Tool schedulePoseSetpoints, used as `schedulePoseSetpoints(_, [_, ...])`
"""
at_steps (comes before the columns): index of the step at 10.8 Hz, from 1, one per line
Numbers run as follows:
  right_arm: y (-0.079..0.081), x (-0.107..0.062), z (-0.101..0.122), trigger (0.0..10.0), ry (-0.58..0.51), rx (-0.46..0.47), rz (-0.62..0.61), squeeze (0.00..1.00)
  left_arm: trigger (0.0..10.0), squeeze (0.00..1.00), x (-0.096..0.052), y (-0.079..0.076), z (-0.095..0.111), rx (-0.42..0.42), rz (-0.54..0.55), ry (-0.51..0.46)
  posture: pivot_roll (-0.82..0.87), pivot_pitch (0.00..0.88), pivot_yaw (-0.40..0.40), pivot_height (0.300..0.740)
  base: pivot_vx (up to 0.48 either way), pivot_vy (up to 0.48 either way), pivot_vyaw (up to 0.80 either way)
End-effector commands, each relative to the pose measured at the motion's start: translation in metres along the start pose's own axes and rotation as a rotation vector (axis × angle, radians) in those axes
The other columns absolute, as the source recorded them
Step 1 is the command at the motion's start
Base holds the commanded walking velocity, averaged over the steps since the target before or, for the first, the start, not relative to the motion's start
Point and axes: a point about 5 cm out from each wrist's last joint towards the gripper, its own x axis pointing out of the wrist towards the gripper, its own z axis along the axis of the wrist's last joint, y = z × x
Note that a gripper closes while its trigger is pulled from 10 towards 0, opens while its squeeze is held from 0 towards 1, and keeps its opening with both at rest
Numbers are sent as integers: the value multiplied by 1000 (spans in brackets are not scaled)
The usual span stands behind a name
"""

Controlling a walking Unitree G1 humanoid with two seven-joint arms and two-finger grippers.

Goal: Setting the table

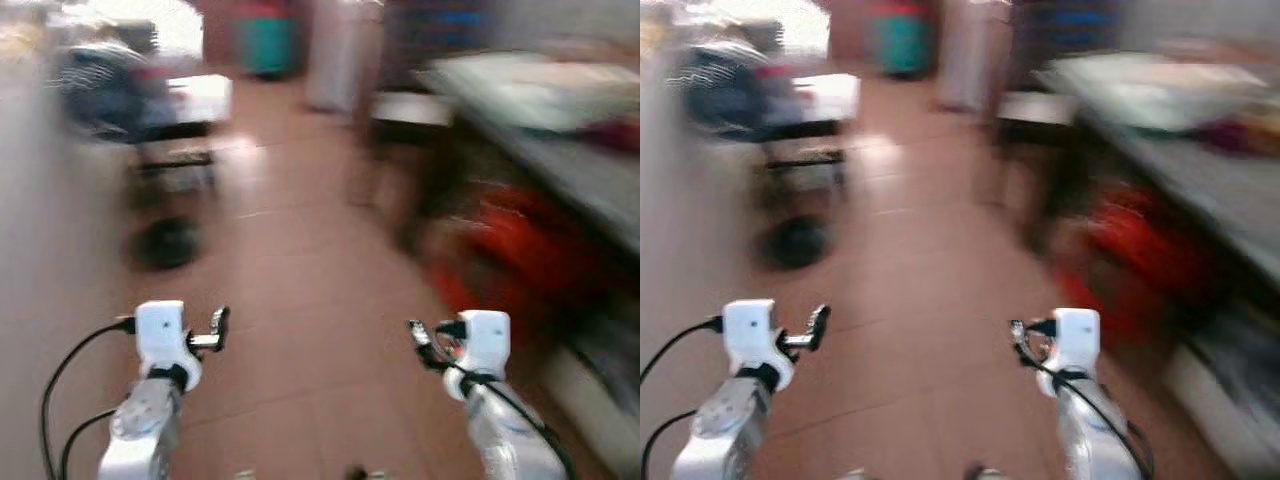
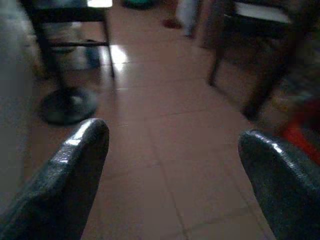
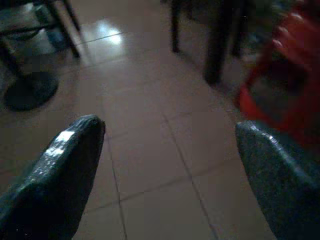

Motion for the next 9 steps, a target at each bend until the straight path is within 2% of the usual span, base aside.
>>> schedulePoseSetpoints(1, [1, 0, 0, 10000, 8, 2, 1, 0, 10000, 0, 1, 2, -1, 4, 1, -2, -36, 107, 22, 740, -266, 0, -719])
schedulePoseSetpoints(5, [2, -1, 1, 10000, -8, 2, 4, 0, 10000, 0, 8, 8, 8, 1, 7, -37, -42, 105, 28, 740, 0, 0, 0])
schedulePoseSetpoints(8, [9, -1, 13, 10000, -60, -34, 15, 0, 10000, 0, 12, 6, 27, -28, -25, -113, -42, 109, 30, 740, 0, 0, 0])
schedulePoseSetpoints(9, [12, 0, 18, 10000, -78, -45, 22, 0, 10000, 0, 12, 5, 31, -49, -42, -134, -43, 109, 31, 740, 0, 0, -638])
